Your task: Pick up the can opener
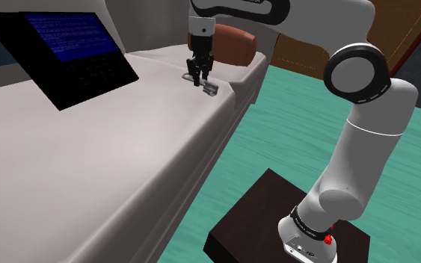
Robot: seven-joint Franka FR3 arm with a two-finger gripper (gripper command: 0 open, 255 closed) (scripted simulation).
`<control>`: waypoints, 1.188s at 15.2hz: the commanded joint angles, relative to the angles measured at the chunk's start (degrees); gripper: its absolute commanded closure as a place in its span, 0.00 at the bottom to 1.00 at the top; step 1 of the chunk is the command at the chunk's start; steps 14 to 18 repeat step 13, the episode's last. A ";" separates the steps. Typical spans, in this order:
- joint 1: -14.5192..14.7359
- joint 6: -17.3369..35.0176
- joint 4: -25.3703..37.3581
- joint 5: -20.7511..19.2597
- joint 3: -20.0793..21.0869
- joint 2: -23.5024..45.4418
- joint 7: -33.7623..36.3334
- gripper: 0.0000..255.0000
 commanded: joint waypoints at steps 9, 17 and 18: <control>0.32 -9.55 13.42 -0.33 0.06 3.90 -0.04 1.00; 0.44 -11.96 17.13 -0.45 0.07 5.21 -0.04 1.00; 0.44 -11.96 17.13 -0.45 0.07 5.21 -0.04 1.00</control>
